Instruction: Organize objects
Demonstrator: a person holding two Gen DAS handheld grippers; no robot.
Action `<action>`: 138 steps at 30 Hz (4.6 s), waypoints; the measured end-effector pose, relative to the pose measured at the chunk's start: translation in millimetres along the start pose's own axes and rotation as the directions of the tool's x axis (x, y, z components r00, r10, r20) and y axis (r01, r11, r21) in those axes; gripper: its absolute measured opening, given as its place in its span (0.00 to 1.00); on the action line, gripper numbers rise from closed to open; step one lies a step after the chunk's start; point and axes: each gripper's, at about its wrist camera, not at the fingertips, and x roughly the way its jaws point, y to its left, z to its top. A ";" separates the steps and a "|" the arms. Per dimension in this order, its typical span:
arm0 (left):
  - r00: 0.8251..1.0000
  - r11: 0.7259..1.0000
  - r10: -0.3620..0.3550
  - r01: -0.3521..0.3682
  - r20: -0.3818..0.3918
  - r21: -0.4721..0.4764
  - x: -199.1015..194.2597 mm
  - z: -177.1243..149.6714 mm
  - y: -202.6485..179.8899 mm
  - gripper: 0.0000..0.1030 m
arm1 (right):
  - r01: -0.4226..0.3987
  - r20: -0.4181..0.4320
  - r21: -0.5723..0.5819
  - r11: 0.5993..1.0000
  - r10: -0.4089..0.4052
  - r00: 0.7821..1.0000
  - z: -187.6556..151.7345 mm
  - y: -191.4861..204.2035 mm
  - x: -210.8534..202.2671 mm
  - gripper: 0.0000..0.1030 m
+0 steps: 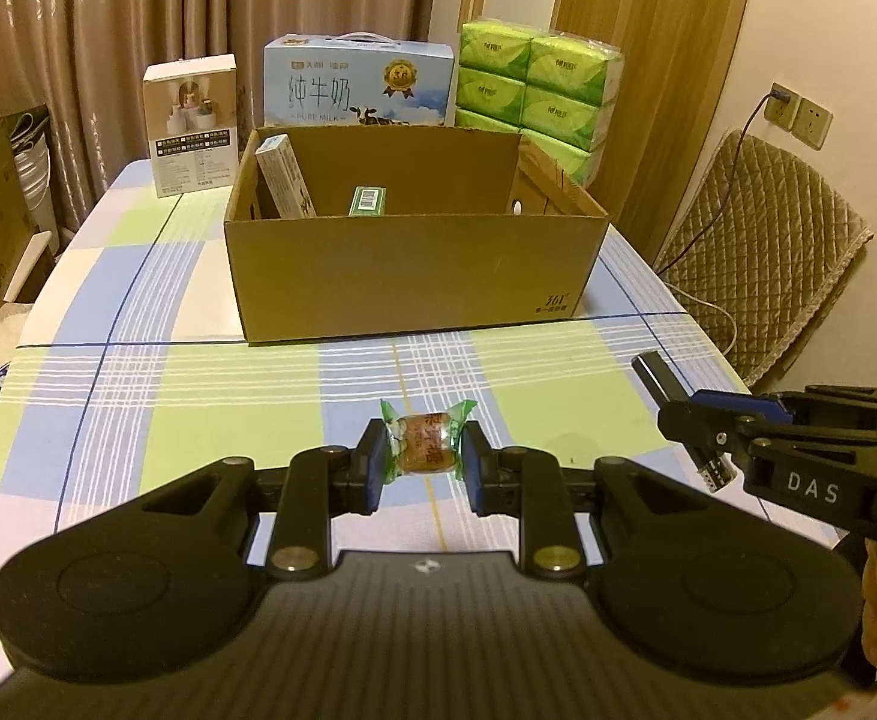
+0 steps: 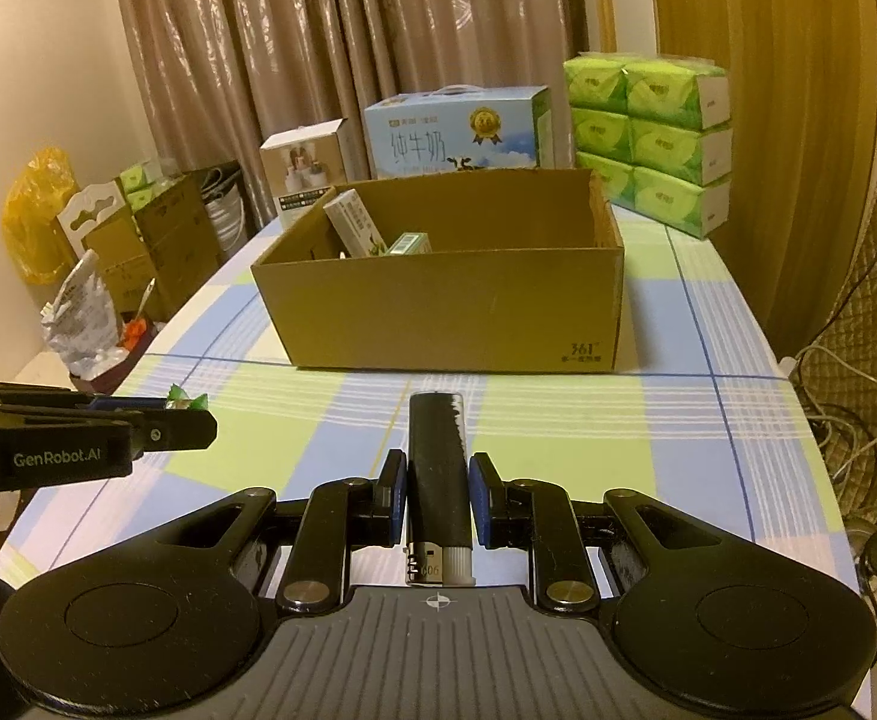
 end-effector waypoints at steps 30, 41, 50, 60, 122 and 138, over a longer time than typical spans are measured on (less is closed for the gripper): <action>1.000 0.996 -0.018 0.017 0.015 0.082 41.3 124.9 46.3 0.20 | -0.009 0.031 -0.062 0.998 0.011 0.999 133.9 -31.9 54.0 0.18; 0.999 0.995 0.032 -0.031 -0.014 0.094 106.9 181.8 73.1 0.21 | -0.015 0.018 -0.048 0.999 0.016 1.000 191.7 -38.5 115.1 0.18; 0.997 0.994 0.040 -0.034 -0.059 0.101 157.8 190.7 76.8 0.21 | -0.001 -0.007 -0.004 1.000 0.001 1.000 194.6 -52.5 151.1 0.18; 0.996 0.997 0.070 -0.068 -0.059 0.045 176.1 187.7 93.5 0.34 | 0.004 -0.026 0.015 1.000 -0.004 1.000 186.7 -60.5 160.4 0.18; 0.995 0.991 0.071 -0.063 0.064 -0.121 -65.0 45.8 16.2 0.99 | 0.077 -0.013 0.123 0.989 -0.076 0.997 53.4 -23.7 -57.5 0.98; 0.990 0.985 0.136 -0.131 0.036 -0.116 -95.7 0.4 0.5 0.99 | 0.092 -0.047 0.071 0.993 -0.089 0.995 29.8 -3.8 -88.4 0.98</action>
